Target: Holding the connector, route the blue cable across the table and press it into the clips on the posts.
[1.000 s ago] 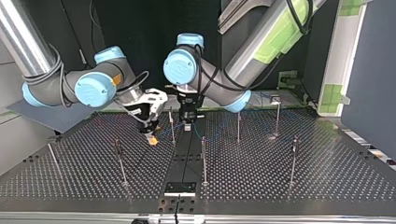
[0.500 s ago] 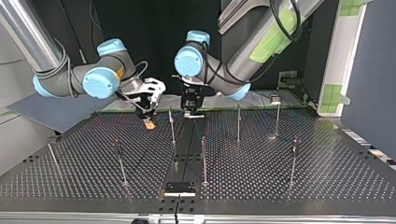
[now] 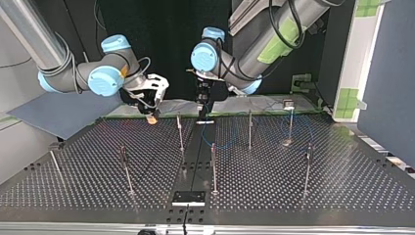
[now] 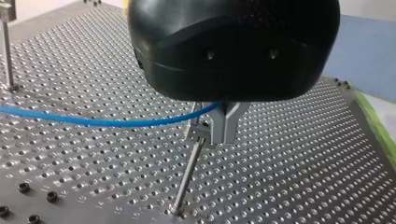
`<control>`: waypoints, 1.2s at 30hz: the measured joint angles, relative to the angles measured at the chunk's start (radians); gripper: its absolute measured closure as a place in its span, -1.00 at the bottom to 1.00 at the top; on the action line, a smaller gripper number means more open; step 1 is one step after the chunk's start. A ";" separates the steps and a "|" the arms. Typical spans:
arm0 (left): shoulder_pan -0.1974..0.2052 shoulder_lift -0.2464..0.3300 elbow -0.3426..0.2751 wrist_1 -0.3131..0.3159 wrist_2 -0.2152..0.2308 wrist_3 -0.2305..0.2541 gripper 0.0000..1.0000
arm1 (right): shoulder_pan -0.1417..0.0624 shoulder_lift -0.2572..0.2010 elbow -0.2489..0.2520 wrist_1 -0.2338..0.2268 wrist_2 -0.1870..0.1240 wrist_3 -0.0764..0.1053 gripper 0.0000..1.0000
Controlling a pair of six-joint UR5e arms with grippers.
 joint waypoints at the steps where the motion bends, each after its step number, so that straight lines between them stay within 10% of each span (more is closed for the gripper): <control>1: 0.000 0.000 -0.001 0.005 0.002 -0.002 0.98 | -0.001 0.000 0.005 -0.004 0.000 -0.002 1.00; 16: 0.024 -0.004 0.011 0.078 0.069 -0.046 0.98 | -0.010 0.015 0.058 -0.107 -0.018 0.005 1.00; 36: 0.038 -0.050 0.066 -0.006 0.103 -0.067 0.98 | -0.029 0.052 0.049 -0.121 -0.063 -0.010 1.00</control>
